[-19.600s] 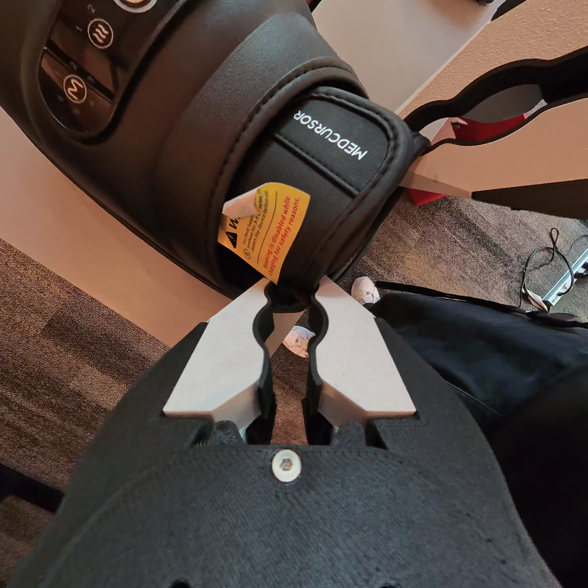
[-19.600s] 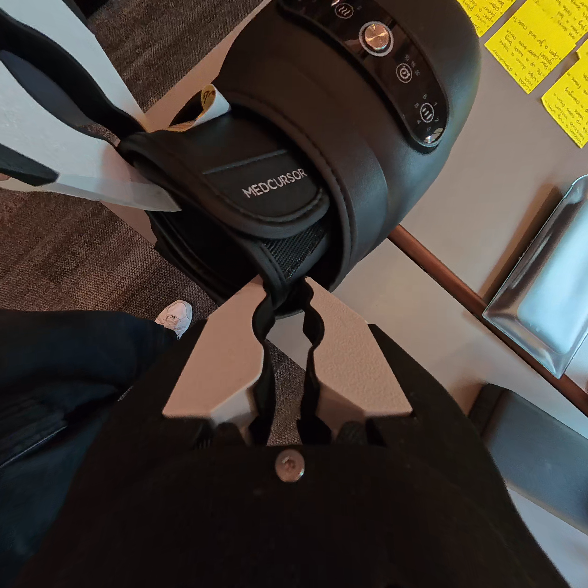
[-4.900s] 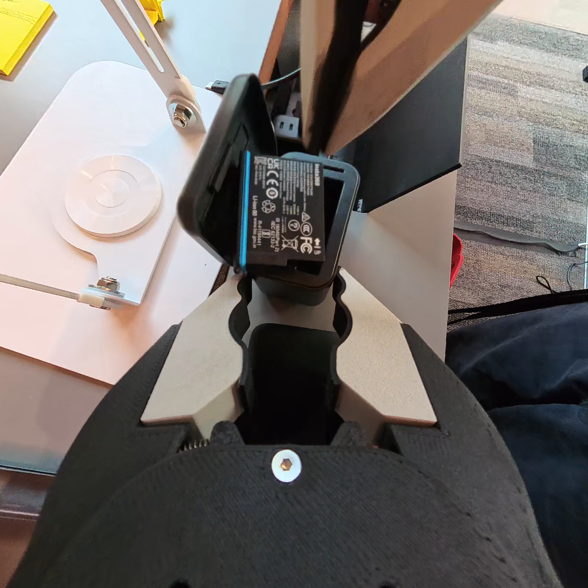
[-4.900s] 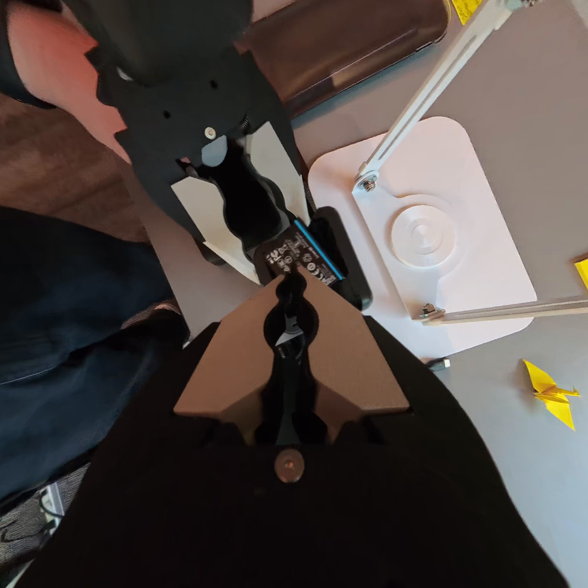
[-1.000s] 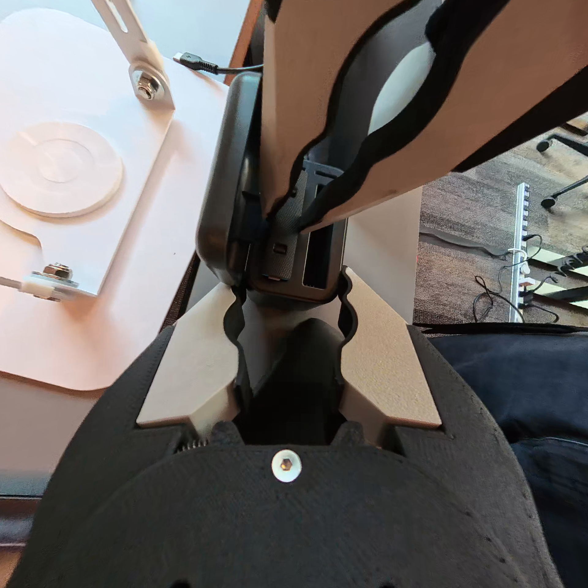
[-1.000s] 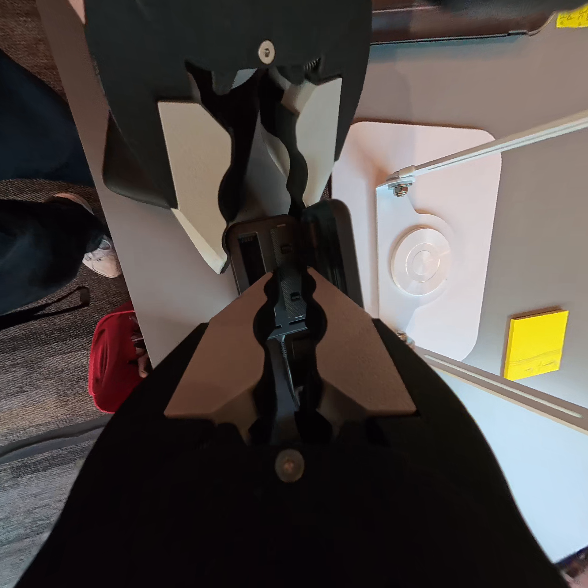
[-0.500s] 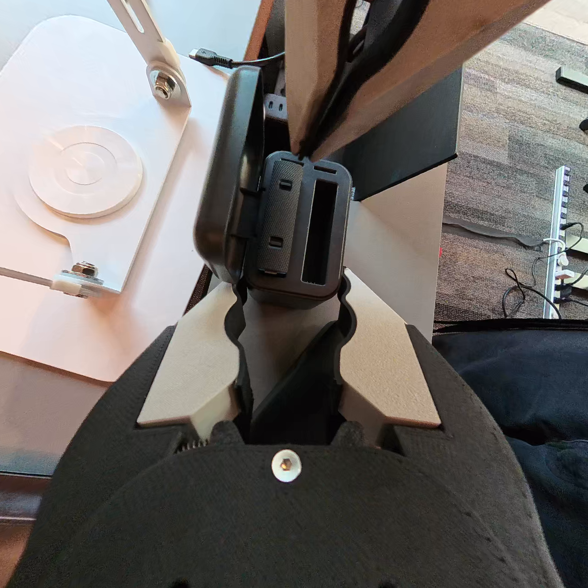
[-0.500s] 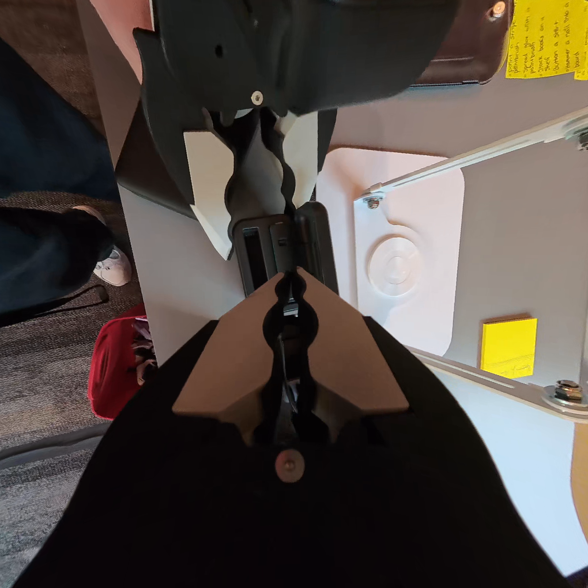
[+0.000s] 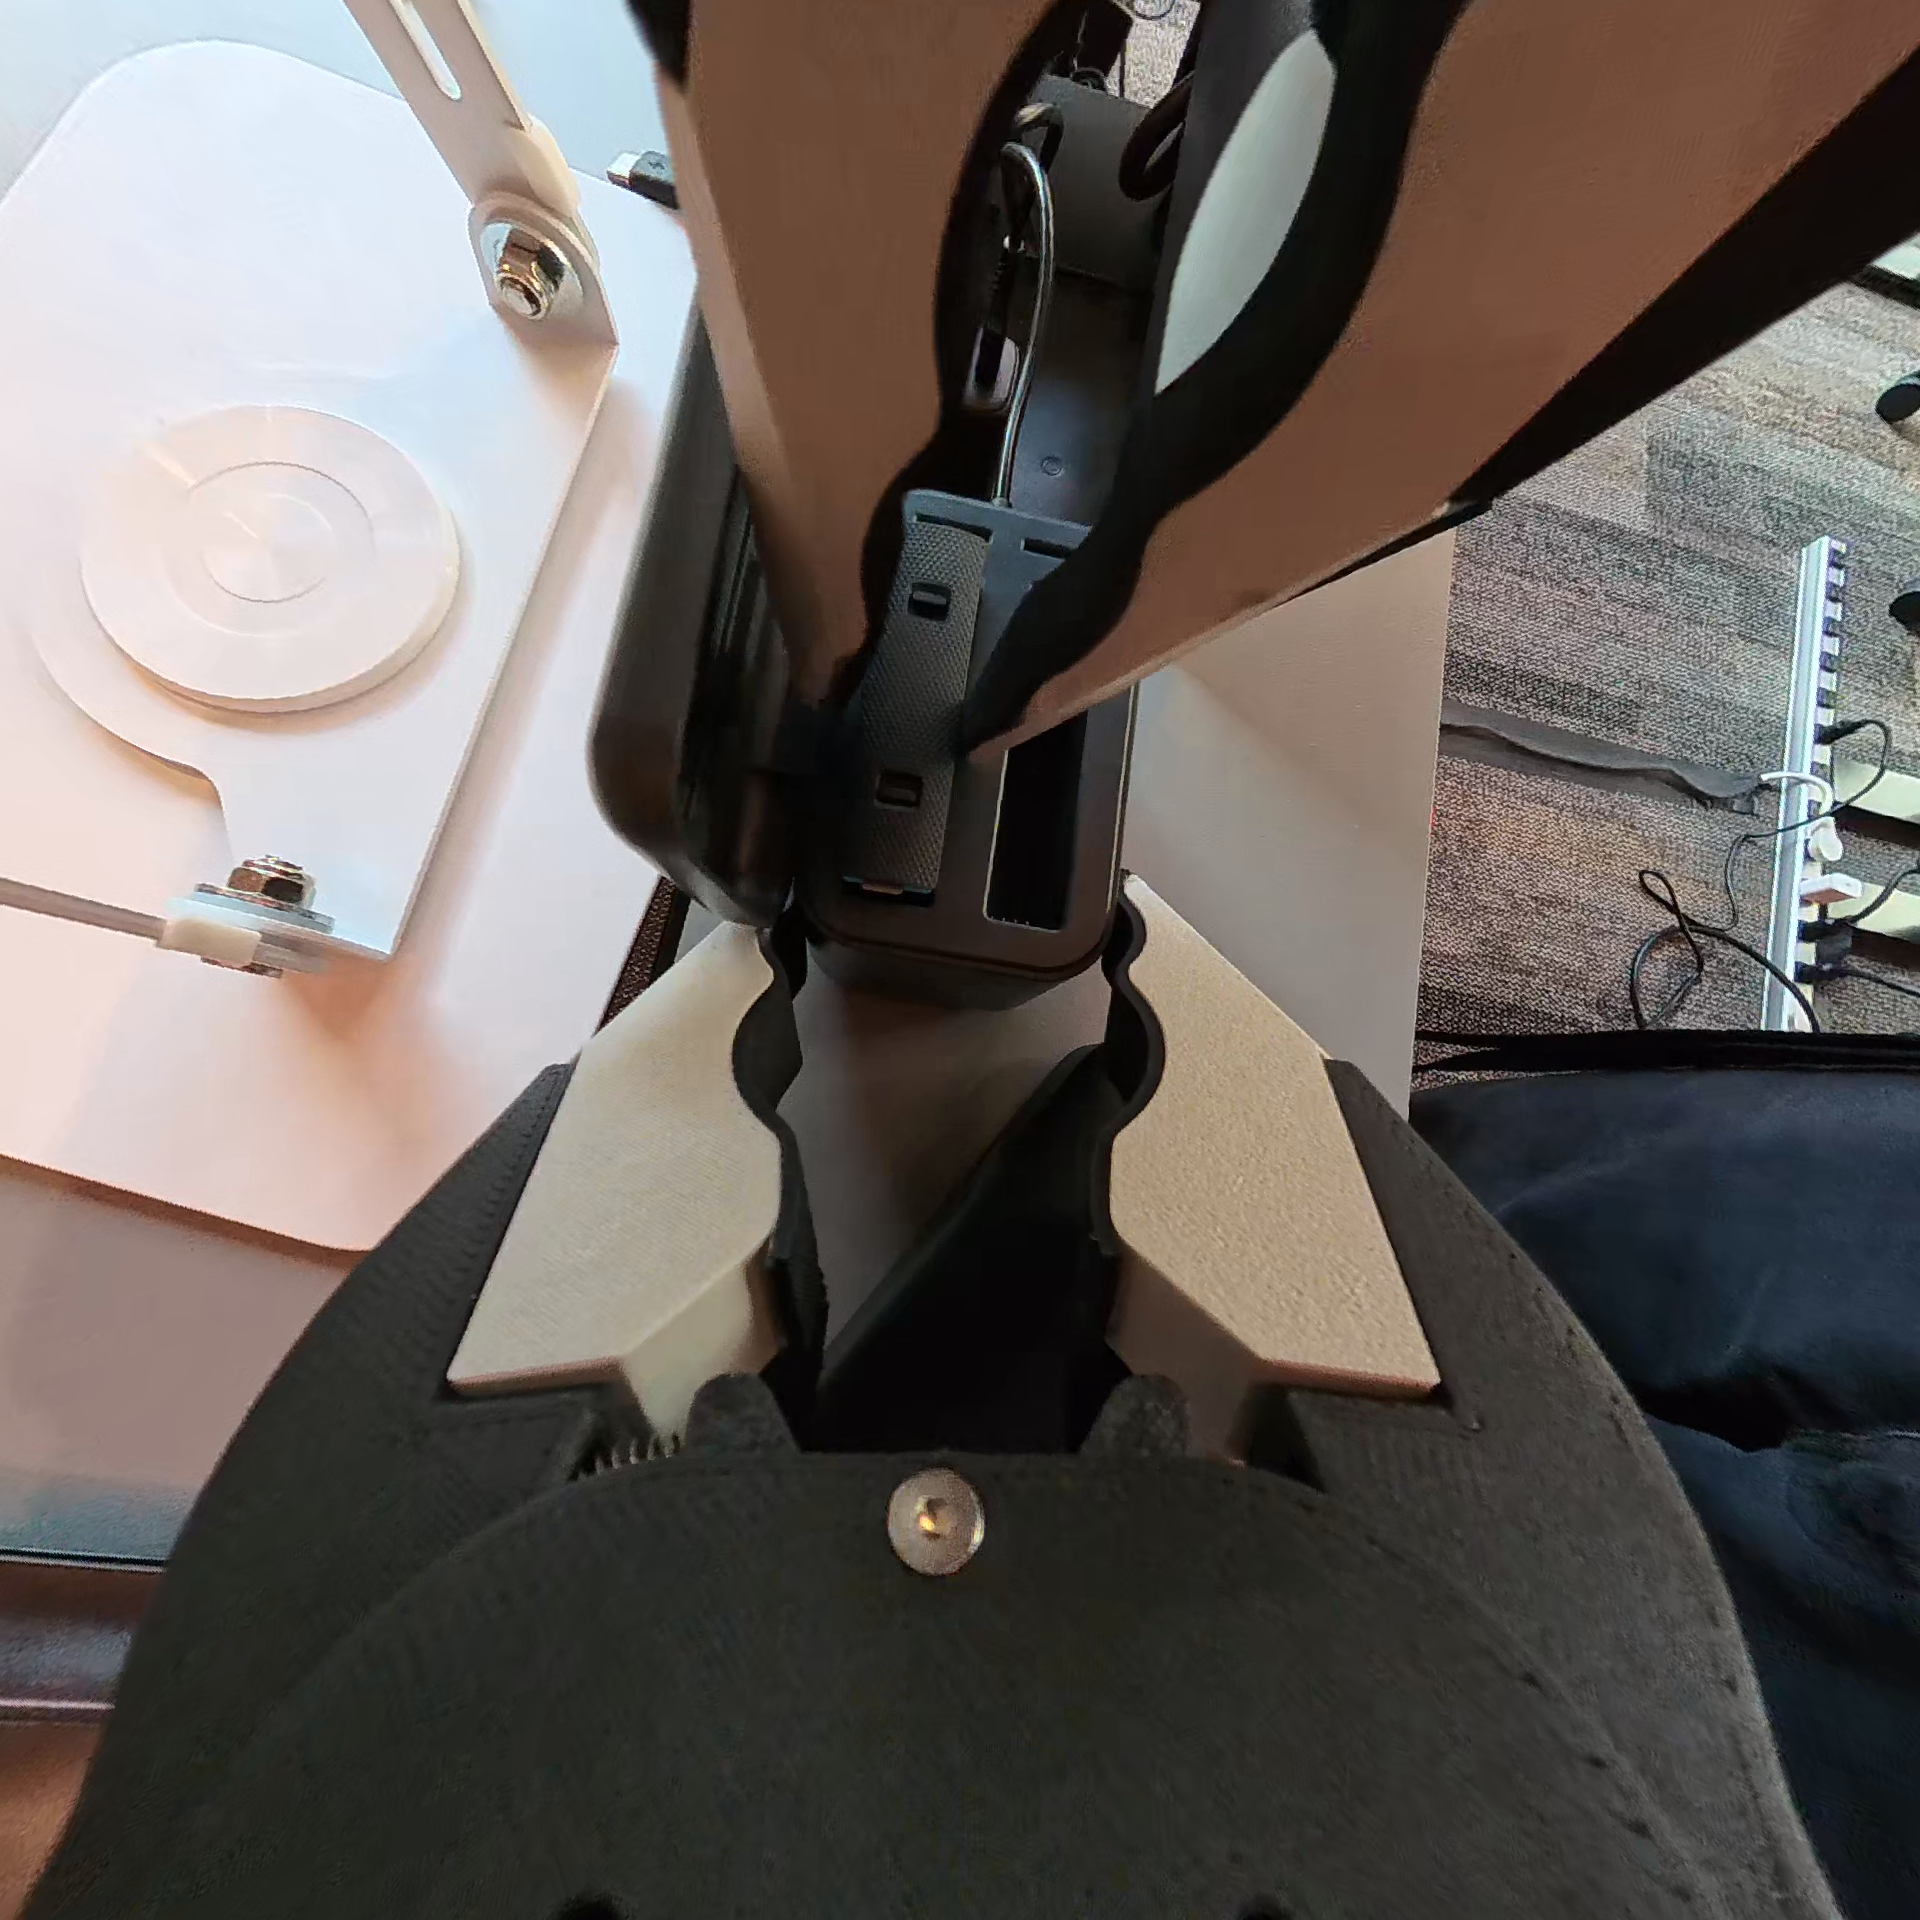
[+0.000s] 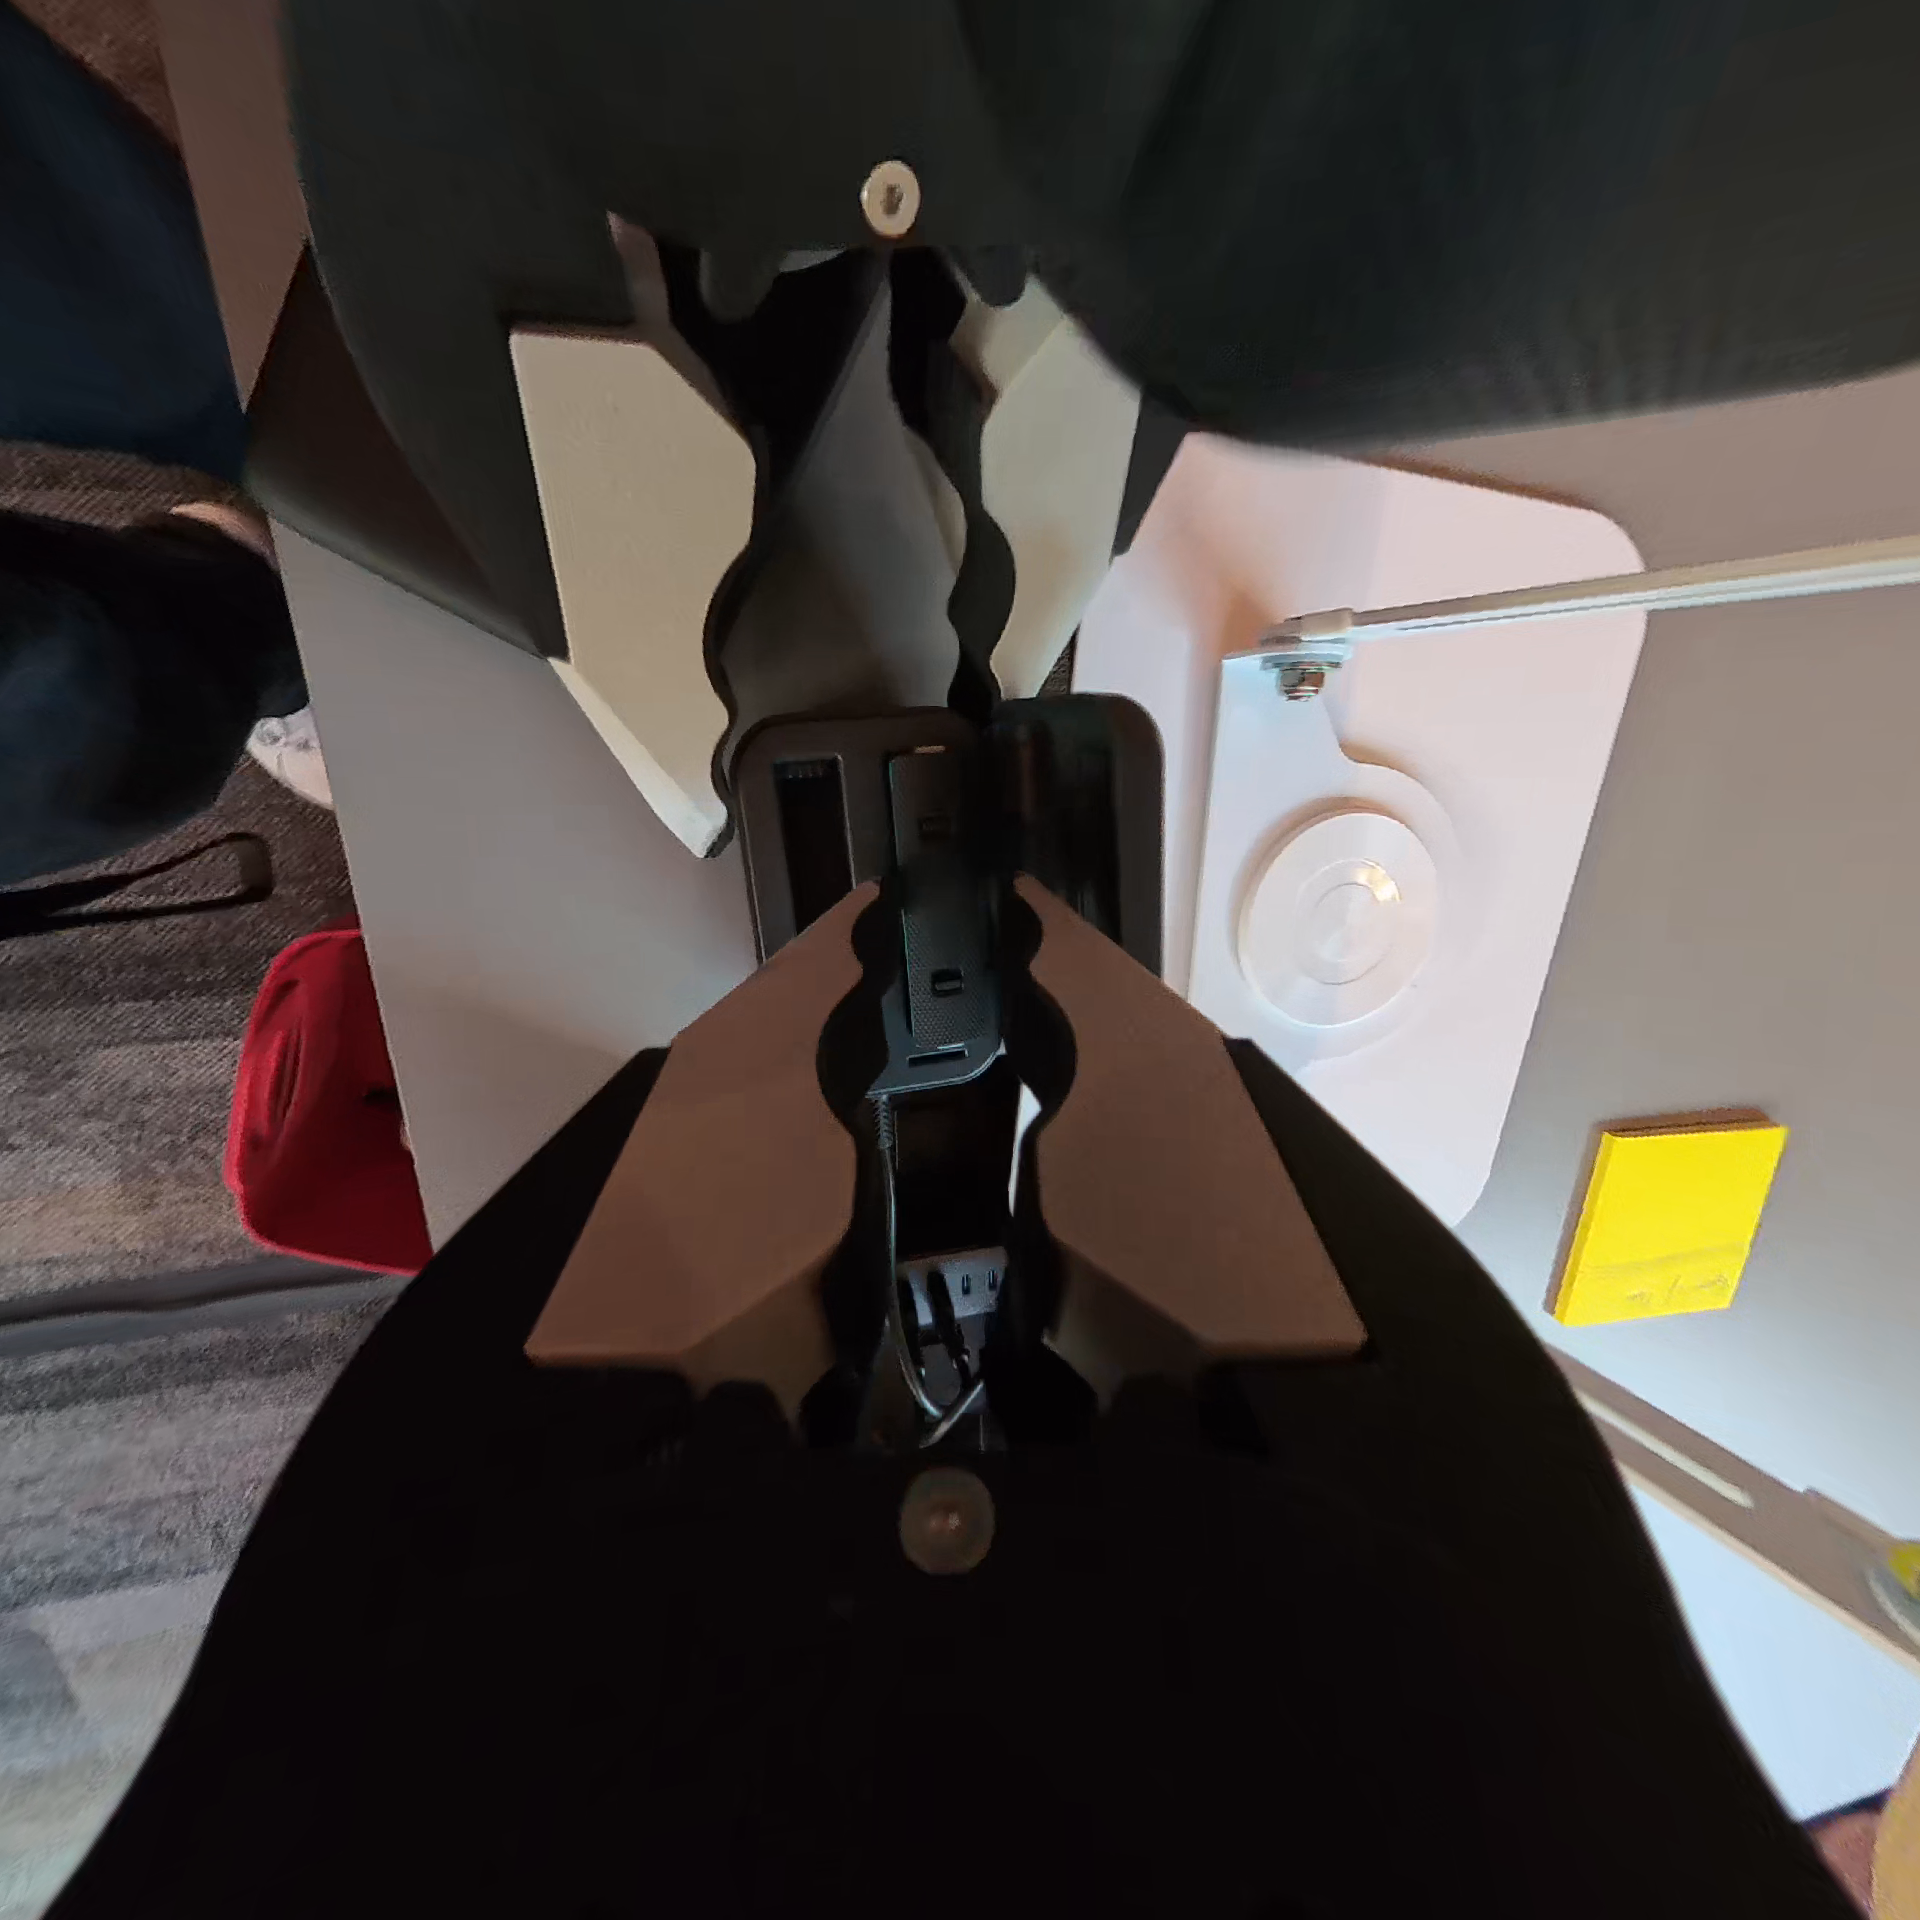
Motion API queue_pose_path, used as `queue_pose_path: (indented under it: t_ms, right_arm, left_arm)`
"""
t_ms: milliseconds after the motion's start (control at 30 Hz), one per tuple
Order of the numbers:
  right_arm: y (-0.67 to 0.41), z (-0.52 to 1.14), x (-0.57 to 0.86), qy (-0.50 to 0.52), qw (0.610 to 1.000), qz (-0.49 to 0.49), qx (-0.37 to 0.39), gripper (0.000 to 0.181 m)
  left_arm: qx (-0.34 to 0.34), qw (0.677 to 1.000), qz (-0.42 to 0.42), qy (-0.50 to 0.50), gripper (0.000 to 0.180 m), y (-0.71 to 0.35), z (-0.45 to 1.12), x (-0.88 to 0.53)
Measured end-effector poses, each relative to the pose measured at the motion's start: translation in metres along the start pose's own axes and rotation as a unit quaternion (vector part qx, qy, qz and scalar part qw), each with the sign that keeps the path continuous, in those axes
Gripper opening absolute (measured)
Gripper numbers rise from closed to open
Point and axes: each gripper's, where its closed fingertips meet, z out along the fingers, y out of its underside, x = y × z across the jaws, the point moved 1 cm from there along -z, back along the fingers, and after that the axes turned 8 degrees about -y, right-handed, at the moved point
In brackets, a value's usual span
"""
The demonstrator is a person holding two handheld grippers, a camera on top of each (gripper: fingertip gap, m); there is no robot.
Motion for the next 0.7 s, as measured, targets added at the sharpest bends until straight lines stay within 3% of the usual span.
queue_pose_path:
  t_ms: [167, 433, 500, 600, 700]
  right_arm:
    - [-0.001, 0.001, -0.002, -0.025, 1.000, 0.010, -0.012, 0.013]
    - [-0.011, -0.030, 0.003, 0.000, 0.999, 0.009, 0.031, 0.013]
    - [-0.014, -0.040, 0.002, 0.018, 0.999, 0.002, 0.039, 0.013]
    - [-0.020, -0.054, -0.003, 0.047, 0.997, 0.002, 0.057, 0.013]
    - [-0.027, -0.063, -0.013, 0.055, 0.994, 0.026, 0.087, 0.013]
  left_arm:
    - [0.001, 1.000, -0.002, 0.001, 0.057, 0.000, 0.001, -0.001]
    - [0.000, 1.000, -0.009, 0.002, 0.057, -0.001, 0.001, -0.003]
    - [-0.004, 1.000, -0.012, 0.004, 0.064, 0.001, 0.001, -0.003]
    - [0.028, 0.999, -0.026, -0.006, 0.079, -0.009, -0.008, -0.008]
    - [0.073, 0.997, -0.021, -0.017, 0.075, -0.025, -0.037, -0.009]
